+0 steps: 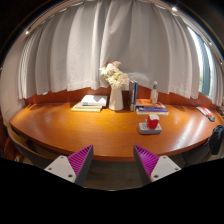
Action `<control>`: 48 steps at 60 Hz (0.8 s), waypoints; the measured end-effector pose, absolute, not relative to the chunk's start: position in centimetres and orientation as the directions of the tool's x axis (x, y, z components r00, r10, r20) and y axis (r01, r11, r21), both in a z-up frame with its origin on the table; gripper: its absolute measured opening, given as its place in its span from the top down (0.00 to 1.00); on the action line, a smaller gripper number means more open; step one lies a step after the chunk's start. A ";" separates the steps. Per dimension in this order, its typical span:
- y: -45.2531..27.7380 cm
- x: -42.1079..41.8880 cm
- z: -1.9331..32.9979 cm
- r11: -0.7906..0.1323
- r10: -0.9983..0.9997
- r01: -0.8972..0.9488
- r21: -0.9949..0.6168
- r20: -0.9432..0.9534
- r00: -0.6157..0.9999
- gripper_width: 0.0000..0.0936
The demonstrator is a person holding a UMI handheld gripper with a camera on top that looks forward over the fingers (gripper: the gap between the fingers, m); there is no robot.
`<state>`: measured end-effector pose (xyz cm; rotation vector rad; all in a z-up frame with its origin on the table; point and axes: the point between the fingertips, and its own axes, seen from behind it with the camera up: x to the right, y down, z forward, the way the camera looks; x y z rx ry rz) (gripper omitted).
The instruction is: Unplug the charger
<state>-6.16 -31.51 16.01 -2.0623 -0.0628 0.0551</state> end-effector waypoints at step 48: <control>-3.0 15.0 3.3 -0.511 -0.060 -0.018 -0.859 0.015 0.998 0.46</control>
